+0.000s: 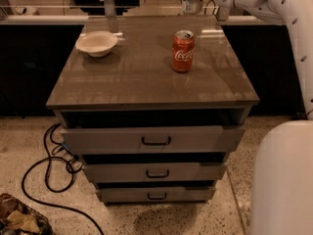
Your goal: Place 7up can into paper bowl
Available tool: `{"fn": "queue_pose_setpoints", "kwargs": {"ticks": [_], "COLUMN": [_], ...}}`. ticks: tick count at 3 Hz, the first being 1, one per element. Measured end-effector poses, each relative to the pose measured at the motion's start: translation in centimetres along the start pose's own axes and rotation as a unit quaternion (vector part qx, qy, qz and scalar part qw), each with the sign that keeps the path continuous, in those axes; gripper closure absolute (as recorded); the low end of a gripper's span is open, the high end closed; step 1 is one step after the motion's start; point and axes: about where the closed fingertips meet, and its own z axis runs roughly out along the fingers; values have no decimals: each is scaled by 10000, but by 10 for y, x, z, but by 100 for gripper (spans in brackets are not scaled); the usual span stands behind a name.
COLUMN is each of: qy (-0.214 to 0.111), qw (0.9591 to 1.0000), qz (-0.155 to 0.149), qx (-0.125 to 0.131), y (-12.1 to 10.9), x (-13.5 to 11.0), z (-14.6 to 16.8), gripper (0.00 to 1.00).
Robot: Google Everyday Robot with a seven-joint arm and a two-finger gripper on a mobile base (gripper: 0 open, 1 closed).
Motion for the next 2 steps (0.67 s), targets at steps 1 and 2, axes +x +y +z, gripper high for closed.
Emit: {"fn": "queue_pose_setpoints", "kwargs": {"ticks": [1,2], "qy": [142,247], "qw": [9998,9995], "qz": [-106,-149], "qx": [-16,-104], "y": [25,65], "x": [-9,0], "z": [23,52], "gripper": [100,100]}}
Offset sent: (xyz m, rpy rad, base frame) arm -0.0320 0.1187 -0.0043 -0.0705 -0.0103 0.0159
